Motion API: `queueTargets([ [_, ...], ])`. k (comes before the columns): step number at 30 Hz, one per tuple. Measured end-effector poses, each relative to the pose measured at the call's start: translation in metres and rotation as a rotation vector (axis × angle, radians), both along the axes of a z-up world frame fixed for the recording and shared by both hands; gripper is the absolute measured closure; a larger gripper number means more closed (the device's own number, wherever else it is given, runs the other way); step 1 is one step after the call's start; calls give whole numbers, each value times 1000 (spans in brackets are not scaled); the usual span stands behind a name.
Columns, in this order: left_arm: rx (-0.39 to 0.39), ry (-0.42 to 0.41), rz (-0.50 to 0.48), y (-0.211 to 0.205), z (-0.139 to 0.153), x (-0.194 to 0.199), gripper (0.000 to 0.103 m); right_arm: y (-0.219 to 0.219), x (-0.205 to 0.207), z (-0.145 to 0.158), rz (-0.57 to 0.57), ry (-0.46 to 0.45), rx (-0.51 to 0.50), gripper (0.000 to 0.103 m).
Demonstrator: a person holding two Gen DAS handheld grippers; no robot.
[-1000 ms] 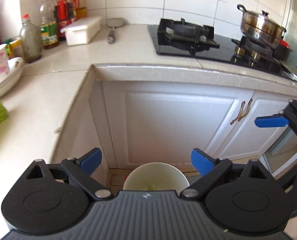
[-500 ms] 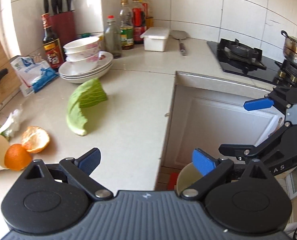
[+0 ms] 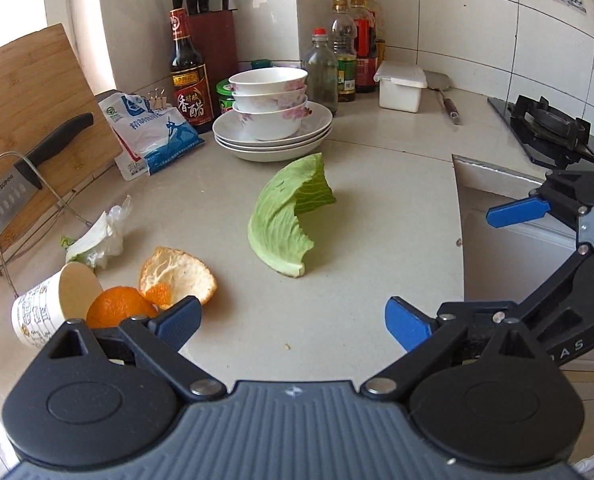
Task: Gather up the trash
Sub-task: 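Move both tools back over the counter toward the large green cabbage leaf, then grasp the large green cabbage leaf with the left tool and lift it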
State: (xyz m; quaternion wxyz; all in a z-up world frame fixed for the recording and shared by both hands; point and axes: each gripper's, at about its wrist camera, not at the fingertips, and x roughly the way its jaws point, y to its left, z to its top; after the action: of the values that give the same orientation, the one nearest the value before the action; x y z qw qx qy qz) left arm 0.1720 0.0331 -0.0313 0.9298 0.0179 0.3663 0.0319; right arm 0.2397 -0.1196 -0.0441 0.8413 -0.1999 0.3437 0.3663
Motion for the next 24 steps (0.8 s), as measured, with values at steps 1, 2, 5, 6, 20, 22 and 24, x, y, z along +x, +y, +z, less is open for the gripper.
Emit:
queueTargets([
  [1, -2, -2, -10, 3, 1, 6, 5, 2, 3, -1, -1, 3, -2, 0],
  [2, -8, -3, -25, 7, 1, 13, 5, 3, 5, -3, -4, 6, -3, 0],
  [5, 0, -1, -59, 19, 4, 35, 5, 5, 13, -7, -20, 21, -4, 0],
  [6, 6, -5, -73, 22, 4, 41, 6, 5, 15, -9, -26, 27, -3, 0],
  [20, 84, 124, -226, 49, -22, 106, 11, 16, 43, -27, -38, 99, 7, 0],
  [22, 78, 128, -240, 47, -28, 114, 14, 18, 45, -27, -33, 103, 12, 0],
  [24, 70, 131, -271, 44, -32, 122, 16, 19, 47, -27, -32, 106, 13, 0],
])
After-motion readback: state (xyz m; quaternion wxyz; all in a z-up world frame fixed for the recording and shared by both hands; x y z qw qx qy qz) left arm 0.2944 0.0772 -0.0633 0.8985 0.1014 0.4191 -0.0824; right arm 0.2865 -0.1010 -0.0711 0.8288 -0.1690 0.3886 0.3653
